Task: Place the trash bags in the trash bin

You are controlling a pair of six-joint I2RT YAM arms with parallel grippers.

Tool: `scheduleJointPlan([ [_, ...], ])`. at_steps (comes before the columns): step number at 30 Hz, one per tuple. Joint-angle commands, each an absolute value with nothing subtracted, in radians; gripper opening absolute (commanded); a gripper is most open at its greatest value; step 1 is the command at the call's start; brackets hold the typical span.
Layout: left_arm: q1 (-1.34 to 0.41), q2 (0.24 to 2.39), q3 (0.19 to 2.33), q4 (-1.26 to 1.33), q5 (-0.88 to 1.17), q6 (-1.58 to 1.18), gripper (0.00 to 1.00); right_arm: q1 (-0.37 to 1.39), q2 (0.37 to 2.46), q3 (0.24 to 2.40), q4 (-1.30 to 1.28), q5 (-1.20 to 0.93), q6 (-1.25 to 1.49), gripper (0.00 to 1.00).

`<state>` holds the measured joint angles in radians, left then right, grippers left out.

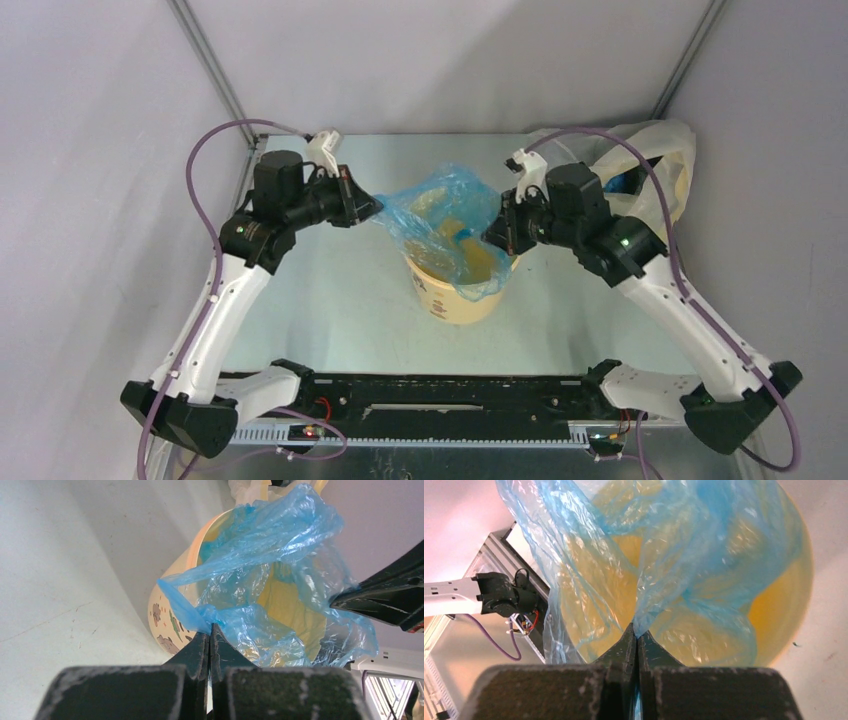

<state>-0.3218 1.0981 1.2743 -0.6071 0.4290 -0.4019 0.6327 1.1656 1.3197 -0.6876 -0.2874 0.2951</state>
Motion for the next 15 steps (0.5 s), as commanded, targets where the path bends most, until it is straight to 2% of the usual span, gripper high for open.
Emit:
scheduleJointPlan([
  [1,-0.332,1.082,1.269,-0.561,0.437,-0.405,0.00,0.632,1.073,1.289,-0.773,-0.203,0.279,0.00],
  [6,-0.332,1.031,1.226,-0.581,0.412,-0.381,0.00,0.624,1.013,1.283,-0.839,-0.091,0.268,0.00],
  [15,-0.332,0.858,1.057,-0.612,0.441,-0.386,0.00,0.612,0.962,1.221,-0.890,-0.013,0.262,0.00],
])
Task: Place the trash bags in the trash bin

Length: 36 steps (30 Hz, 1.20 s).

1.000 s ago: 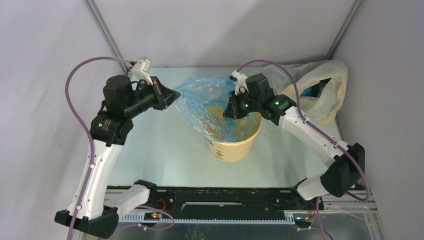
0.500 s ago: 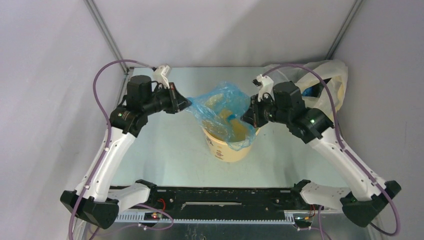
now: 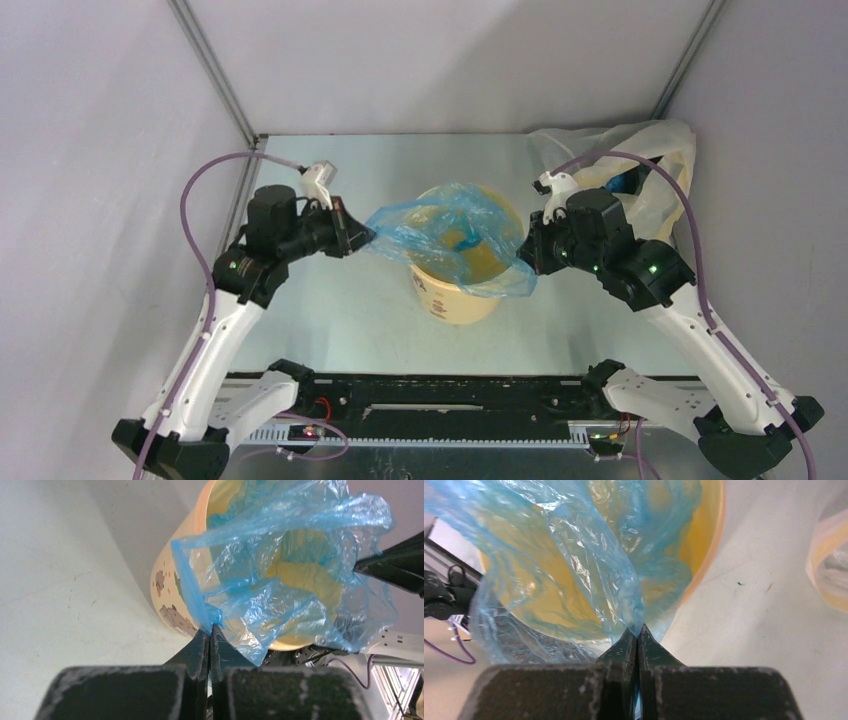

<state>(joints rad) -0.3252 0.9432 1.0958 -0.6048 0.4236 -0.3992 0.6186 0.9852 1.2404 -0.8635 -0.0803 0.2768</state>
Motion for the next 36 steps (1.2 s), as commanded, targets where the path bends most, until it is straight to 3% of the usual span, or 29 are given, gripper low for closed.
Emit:
scheduleJointPlan([
  [1,-0.331,0.837,1.042,-0.623,0.441,-0.385,0.00,0.611,0.958,1.215,-0.893,-0.002,0.260,0.02],
  [5,-0.331,0.761,0.973,-0.656,0.452,-0.377,0.01,0.607,0.955,1.198,-0.902,0.062,0.255,0.19],
  [9,-0.331,0.753,0.910,-0.656,0.467,-0.376,0.01,0.604,0.952,1.184,-0.905,0.080,0.262,0.52],
  [11,-0.331,0.758,0.882,-0.641,0.482,-0.379,0.00,0.604,0.940,1.185,-0.903,0.051,0.269,0.64],
  [15,-0.331,0.744,0.851,-0.610,0.478,-0.384,0.00,0.604,0.889,1.185,-0.897,-0.005,0.284,0.78],
  [25,-0.331,0.727,0.863,-0.603,0.470,-0.395,0.00,0.604,0.754,1.135,-0.889,-0.191,0.361,0.81],
  [31,-0.331,0.726,0.872,-0.594,0.474,-0.404,0.00,0.606,0.735,1.058,-0.849,-0.280,0.409,0.64],
  [36,-0.331,0.721,0.881,-0.601,0.467,-0.398,0.00,0.606,0.720,0.998,-0.806,-0.257,0.429,0.56],
])
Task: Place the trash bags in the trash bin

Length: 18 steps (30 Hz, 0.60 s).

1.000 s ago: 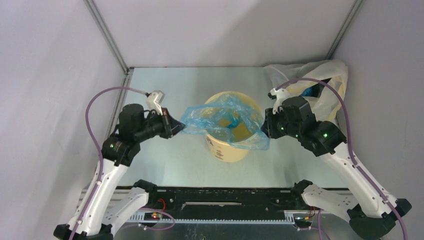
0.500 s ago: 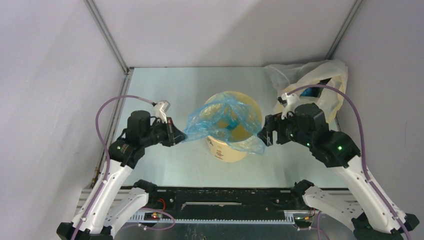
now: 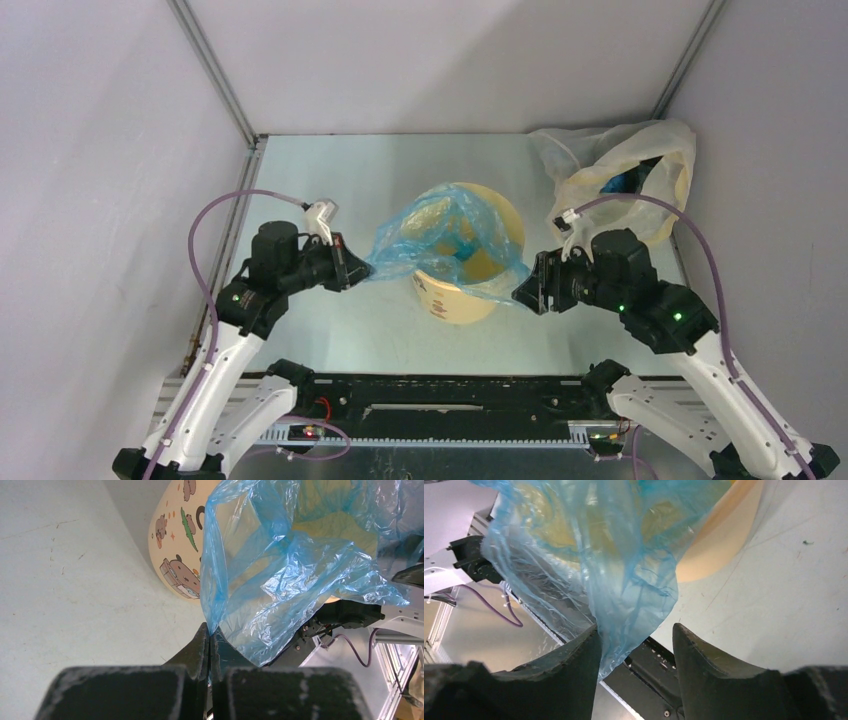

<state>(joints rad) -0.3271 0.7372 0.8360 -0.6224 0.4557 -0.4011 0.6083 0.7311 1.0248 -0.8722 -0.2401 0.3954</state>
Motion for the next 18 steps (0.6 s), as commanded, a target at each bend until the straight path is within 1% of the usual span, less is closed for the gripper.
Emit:
scheduleJointPlan([
  [1,-0.331,0.719,0.884,-0.609,0.461,-0.395,0.00,0.606,0.718,0.991,-0.802,-0.251,0.431,0.48],
  [4,-0.331,0.714,0.894,-0.635,0.443,-0.384,0.00,0.606,0.713,0.979,-0.803,-0.233,0.433,0.24],
  [5,-0.331,0.712,0.899,-0.647,0.434,-0.379,0.00,0.606,0.709,0.974,-0.804,-0.229,0.433,0.20],
  [7,-0.331,0.706,0.910,-0.676,0.409,-0.363,0.00,0.606,0.696,0.964,-0.808,-0.218,0.431,0.08],
  [9,-0.330,0.704,0.923,-0.715,0.366,-0.345,0.00,0.604,0.682,0.960,-0.825,-0.189,0.424,0.00],
  [13,-0.331,0.703,0.917,-0.767,0.273,-0.315,0.00,0.604,0.665,0.948,-0.872,-0.069,0.401,0.00],
  [18,-0.330,0.719,0.831,-0.717,0.290,-0.320,0.00,0.603,0.685,0.911,-0.867,0.050,0.387,0.00],
])
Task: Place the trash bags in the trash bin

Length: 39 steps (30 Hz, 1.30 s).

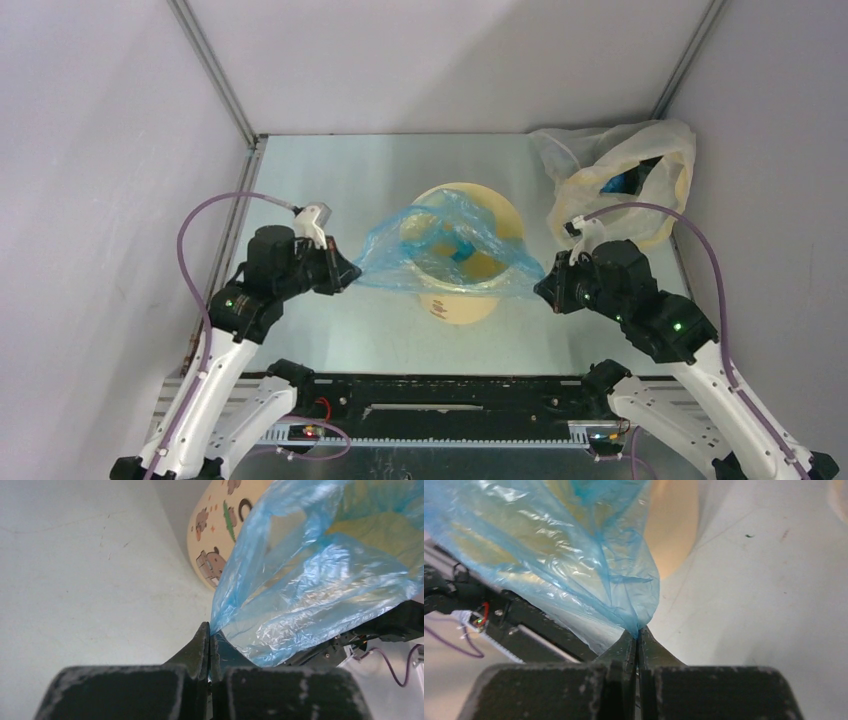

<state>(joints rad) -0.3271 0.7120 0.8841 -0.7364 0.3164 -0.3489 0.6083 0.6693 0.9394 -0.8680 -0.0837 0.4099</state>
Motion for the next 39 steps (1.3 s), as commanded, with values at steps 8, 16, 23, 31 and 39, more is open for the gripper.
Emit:
scheduleJointPlan([
  [8,-0.326,0.776,0.771,-0.531,0.200,-0.351,0.00,0.556,0.745,0.863,-0.691,0.141,0.353,0.08],
  [16,-0.316,0.822,0.812,-0.414,0.229,-0.422,0.30,0.385,0.784,0.865,-0.555,-0.061,0.331,0.40],
  [23,-0.316,0.868,0.760,-0.272,0.203,-0.481,0.46,0.343,0.795,0.864,-0.495,-0.127,0.315,0.63],
  [31,-0.316,0.772,0.725,-0.245,0.136,-0.436,0.53,0.330,0.723,0.876,-0.529,-0.205,0.257,0.67],
  [39,-0.322,0.671,0.712,-0.247,0.134,-0.412,0.60,0.331,0.590,0.917,-0.565,-0.275,0.153,0.81],
])
